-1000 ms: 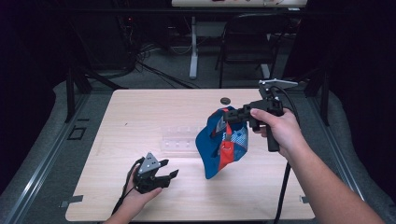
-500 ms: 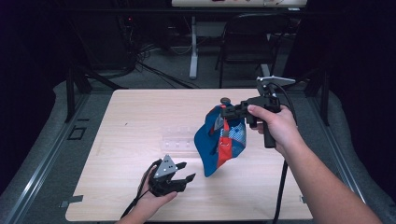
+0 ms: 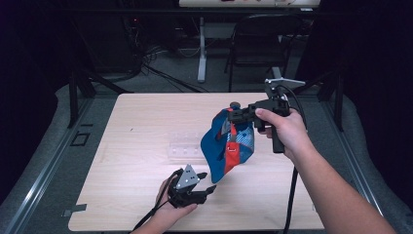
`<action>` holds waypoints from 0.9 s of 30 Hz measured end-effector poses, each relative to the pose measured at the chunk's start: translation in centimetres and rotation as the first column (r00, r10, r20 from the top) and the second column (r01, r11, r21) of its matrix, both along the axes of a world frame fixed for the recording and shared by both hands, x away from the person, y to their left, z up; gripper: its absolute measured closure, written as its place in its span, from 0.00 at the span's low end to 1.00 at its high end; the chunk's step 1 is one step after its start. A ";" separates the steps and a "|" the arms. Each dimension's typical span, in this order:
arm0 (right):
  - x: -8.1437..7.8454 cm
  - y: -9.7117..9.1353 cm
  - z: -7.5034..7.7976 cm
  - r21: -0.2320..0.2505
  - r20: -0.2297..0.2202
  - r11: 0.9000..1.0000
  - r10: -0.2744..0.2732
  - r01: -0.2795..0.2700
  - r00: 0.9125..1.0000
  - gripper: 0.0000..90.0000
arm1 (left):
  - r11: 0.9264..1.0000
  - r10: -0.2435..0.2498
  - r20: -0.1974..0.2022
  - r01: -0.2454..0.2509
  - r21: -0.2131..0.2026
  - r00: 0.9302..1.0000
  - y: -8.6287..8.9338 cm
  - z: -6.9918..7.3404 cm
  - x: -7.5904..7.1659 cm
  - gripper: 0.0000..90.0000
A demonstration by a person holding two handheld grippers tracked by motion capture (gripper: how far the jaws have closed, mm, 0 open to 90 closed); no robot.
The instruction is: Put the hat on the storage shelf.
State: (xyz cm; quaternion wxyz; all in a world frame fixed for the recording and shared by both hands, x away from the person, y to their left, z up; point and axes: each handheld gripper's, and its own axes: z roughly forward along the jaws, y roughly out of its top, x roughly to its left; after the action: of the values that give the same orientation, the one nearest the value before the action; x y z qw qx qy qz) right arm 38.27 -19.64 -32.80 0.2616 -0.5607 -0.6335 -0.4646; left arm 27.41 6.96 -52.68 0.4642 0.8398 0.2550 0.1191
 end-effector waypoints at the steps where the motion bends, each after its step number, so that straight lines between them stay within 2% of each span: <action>1: 0.0 0.1 0.0 0.001 0.001 1.000 0.001 -0.001 1.000 0.87 | 1.000 0.000 -0.001 0.000 -0.001 1.000 -0.1 0.0 0.0 0.53; 4: -0.1 0.3 0.0 -0.001 0.007 1.000 0.011 -0.011 1.000 0.87 | 1.000 -0.005 0.006 0.005 0.010 1.000 -0.5 -0.1 -0.1 0.55; 8: -0.3 0.5 0.1 -0.004 0.008 1.000 0.019 -0.019 1.000 0.87 | 1.000 -0.026 0.016 0.026 0.005 1.000 -0.4 0.1 -0.3 0.67; 11: -0.4 0.6 0.2 -0.007 0.007 1.000 0.025 -0.025 1.000 0.87 | 1.000 -0.026 0.039 0.026 0.001 0.999 0.0 0.3 -0.5 0.76; 14: -0.5 0.7 0.2 -0.008 0.011 1.000 0.028 -0.027 1.000 0.87 | 1.000 -0.027 0.044 0.027 -0.013 0.999 0.6 0.7 -0.6 0.85; 17: -0.6 0.8 0.3 -0.003 0.012 1.000 0.026 -0.026 1.000 0.87 | 1.000 -0.027 0.060 0.028 -0.012 0.998 1.1 1.0 -0.8 0.89; 22: -0.6 0.8 0.5 -0.007 0.017 1.000 0.029 -0.029 0.999 0.87 | 1.000 -0.030 0.113 0.030 0.009 0.993 1.4 1.2 -1.3 0.97; 27: -0.6 0.8 0.5 -0.009 0.017 1.000 0.026 -0.026 1.000 0.87 | 1.000 -0.022 0.130 0.020 0.016 0.991 1.6 1.3 -1.4 0.98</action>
State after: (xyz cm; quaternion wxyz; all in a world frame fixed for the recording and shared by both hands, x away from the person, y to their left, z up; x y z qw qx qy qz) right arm 37.70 -18.86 -32.33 0.2597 -0.5494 -0.6449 -0.4633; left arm 26.06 8.60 -51.42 0.4748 0.8364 0.2146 0.1704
